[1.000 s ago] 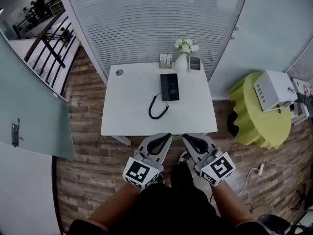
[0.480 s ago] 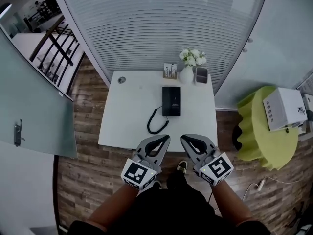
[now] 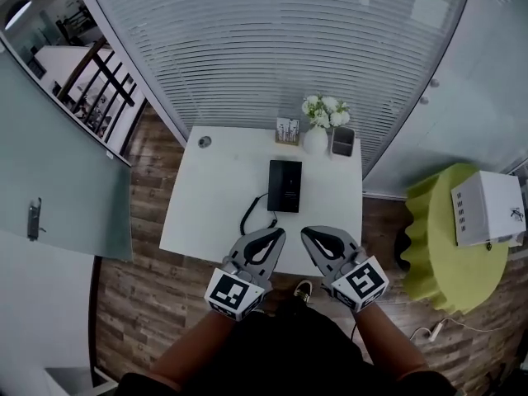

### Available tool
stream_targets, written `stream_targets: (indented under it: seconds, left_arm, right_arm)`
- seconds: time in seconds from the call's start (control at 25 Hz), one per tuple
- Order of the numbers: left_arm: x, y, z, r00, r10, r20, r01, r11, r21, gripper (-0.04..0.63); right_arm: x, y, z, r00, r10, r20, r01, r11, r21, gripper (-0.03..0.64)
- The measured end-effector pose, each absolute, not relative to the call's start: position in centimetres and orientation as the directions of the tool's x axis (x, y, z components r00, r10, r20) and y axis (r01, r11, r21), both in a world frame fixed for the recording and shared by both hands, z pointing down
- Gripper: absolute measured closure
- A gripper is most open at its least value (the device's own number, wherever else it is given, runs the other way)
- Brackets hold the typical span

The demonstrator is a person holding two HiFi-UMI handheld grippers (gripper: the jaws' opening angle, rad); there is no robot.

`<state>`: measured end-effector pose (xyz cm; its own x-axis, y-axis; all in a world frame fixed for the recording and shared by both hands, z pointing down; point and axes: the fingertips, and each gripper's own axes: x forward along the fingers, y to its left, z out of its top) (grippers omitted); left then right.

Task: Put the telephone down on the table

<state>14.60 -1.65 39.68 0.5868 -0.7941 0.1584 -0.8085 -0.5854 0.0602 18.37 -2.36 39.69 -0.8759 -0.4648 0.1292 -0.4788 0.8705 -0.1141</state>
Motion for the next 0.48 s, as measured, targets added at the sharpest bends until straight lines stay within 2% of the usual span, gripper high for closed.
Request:
stream_targets:
  seconds: [0.48]
  left_arm:
    - [14.2,-6.6,41.3,0.556,-0.810,0.187,-0.830,-0.554,0.070,0.586]
  right_arm:
    - [18.0,-7.6,41.6,-0.876,-0.455,0.163,-0.476,0.869,-0.133,0.594]
